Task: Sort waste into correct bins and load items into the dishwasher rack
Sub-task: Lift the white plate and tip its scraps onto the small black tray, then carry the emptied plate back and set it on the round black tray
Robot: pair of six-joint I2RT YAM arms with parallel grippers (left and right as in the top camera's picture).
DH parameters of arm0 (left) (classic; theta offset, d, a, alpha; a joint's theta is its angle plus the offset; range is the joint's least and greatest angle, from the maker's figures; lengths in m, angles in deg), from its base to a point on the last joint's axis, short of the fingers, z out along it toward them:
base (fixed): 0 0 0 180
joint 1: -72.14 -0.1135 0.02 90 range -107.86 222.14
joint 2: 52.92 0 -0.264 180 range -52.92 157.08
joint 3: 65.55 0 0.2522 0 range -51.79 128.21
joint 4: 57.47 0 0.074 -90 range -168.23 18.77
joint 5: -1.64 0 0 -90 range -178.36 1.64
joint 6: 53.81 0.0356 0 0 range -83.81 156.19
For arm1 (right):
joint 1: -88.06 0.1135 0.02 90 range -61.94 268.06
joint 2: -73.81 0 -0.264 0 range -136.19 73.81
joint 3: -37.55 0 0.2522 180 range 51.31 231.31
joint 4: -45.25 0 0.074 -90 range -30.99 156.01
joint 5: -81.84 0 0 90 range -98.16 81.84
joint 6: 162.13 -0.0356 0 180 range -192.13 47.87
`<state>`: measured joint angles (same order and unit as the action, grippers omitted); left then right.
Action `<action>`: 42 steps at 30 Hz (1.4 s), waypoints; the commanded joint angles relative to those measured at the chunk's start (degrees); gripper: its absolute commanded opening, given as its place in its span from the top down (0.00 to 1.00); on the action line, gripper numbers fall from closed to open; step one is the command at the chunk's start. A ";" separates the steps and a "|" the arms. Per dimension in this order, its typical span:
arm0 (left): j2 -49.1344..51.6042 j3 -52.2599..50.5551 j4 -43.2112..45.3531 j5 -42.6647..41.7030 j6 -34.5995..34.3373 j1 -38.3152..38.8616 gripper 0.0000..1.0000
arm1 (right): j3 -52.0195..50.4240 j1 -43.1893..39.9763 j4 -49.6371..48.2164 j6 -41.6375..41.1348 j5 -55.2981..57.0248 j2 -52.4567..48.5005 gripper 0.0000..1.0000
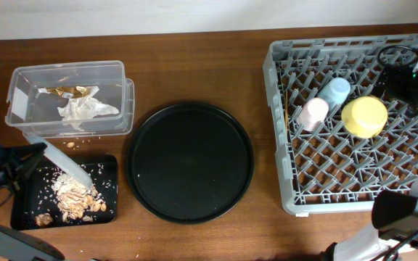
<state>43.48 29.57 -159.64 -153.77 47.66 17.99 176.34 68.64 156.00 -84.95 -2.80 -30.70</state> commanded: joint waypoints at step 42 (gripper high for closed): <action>-8.13 -1.55 25.38 68.46 -46.49 86.88 0.99 | 0.37 -0.11 0.13 0.35 0.92 -0.22 0.01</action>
<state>35.37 28.55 -136.12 -108.54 13.98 96.95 176.34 68.64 155.98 -84.99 -2.80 -30.72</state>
